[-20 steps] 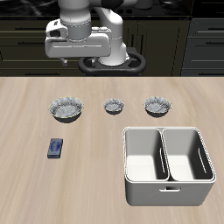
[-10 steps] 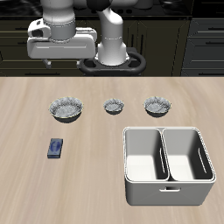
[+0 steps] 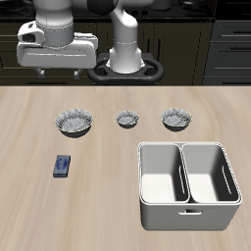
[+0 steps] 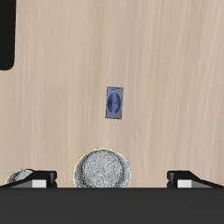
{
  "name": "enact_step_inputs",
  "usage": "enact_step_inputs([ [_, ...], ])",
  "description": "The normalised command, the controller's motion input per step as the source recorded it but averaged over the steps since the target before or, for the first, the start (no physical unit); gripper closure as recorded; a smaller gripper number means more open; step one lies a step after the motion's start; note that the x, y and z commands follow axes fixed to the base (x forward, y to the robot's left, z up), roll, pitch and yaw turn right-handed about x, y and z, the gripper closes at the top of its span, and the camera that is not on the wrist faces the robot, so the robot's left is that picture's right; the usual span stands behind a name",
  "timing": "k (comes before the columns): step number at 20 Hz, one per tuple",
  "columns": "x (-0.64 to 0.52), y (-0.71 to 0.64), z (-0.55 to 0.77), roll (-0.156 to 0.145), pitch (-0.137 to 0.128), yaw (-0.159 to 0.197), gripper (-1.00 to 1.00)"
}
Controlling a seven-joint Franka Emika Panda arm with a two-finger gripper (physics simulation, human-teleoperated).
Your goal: Place the cream cheese in the smallest bowl
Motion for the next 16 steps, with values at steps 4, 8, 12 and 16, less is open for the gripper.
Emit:
enact_step_inputs([
  [4, 0.23, -0.09, 0.1, -0.019, -0.008, 0.002, -1.0],
  [8, 0.25, -0.03, 0.1, -0.004, -0.019, 0.014, -1.0],
  [12, 0.26, -0.05, 0.06, 0.026, -0.007, 0.037, -1.0],
  [16, 0.16, 0.03, 0.08, 0.076, -0.005, 0.015, -1.0],
])
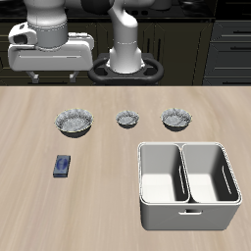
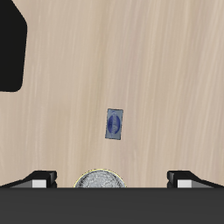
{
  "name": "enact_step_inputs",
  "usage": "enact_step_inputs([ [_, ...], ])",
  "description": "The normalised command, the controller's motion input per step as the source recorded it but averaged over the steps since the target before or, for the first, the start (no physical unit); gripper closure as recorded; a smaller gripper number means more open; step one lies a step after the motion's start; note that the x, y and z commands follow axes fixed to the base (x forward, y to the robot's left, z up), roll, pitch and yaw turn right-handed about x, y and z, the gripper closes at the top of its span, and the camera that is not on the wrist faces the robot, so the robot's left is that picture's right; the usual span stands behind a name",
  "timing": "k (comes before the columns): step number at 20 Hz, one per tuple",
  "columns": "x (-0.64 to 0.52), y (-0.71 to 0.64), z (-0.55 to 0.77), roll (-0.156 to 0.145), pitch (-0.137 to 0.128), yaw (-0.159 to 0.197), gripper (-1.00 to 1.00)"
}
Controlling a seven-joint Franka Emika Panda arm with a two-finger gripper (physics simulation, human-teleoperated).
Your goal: Place the cream cheese in the smallest bowl
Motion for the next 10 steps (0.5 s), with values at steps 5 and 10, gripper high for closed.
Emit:
enact_step_inputs([
  [5, 0.19, -0.05, 0.06, -0.007, -0.012, -0.012, -1.0],
  [10, 0.13, 0.03, -0.06, 0.026, -0.004, -0.005, -1.0],
])
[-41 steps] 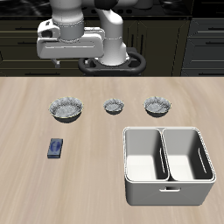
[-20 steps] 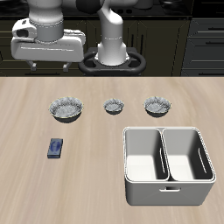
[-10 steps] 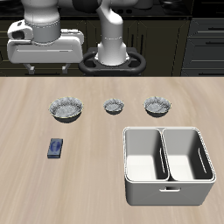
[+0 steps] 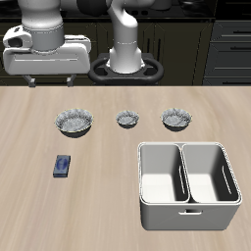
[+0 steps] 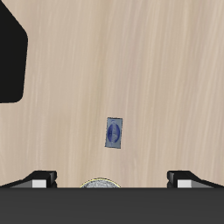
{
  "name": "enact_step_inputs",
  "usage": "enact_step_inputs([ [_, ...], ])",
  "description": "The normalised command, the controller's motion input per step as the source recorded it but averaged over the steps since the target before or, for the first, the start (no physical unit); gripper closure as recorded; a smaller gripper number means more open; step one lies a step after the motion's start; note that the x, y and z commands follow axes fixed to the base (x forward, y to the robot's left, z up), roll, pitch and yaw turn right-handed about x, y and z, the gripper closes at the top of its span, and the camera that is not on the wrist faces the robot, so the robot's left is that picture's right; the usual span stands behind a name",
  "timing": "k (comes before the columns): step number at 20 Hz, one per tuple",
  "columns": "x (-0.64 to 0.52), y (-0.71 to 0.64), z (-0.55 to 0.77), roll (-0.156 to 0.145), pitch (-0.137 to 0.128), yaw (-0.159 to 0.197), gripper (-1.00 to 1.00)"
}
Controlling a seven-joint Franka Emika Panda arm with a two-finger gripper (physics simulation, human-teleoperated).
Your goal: Place the cream cheese in the smallest bowl
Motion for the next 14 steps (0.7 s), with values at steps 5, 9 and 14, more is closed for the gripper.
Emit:
enact_step_inputs([
  [5, 0.02, 0.09, -0.2, 0.008, -0.011, -0.01, -1.0],
  [9, -0.03, -0.05, -0.17, -0.02, -0.022, -0.046, -1.0],
  [14, -0.07, -0.13, -0.21, -0.028, -0.008, -0.017, -1.0],
])
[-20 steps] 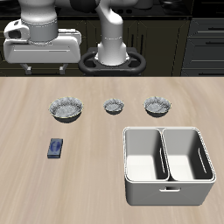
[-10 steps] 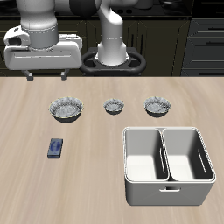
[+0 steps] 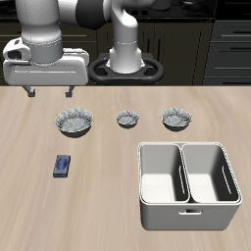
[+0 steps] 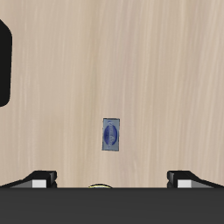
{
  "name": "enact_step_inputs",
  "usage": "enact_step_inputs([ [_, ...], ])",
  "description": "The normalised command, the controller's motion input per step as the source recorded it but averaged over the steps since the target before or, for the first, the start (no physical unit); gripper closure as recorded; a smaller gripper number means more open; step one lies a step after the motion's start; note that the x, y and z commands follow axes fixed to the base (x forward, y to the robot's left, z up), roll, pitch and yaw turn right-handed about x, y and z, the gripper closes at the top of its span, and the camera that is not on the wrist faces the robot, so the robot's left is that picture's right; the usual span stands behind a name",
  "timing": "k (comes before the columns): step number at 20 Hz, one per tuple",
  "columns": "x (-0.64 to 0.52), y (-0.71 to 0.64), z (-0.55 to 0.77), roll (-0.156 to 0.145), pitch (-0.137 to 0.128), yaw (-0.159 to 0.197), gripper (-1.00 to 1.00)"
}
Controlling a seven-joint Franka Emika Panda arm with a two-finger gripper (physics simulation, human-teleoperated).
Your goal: Place the cream cheese in the smallest bowl
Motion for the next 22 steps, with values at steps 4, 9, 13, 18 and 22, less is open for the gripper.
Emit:
enact_step_inputs([
  [4, -0.19, -0.08, -0.24, -0.024, -0.022, -0.053, -1.0],
  [9, -0.13, 0.0, -0.25, 0.007, -0.003, -0.005, -1.0],
  [13, -0.08, 0.12, -0.33, 0.03, 0.013, 0.004, -1.0],
  [18, -0.04, 0.15, -0.38, 0.014, 0.013, -0.009, -1.0],
  [22, -0.02, 0.03, -0.33, 0.01, 0.005, -0.005, -1.0],
])
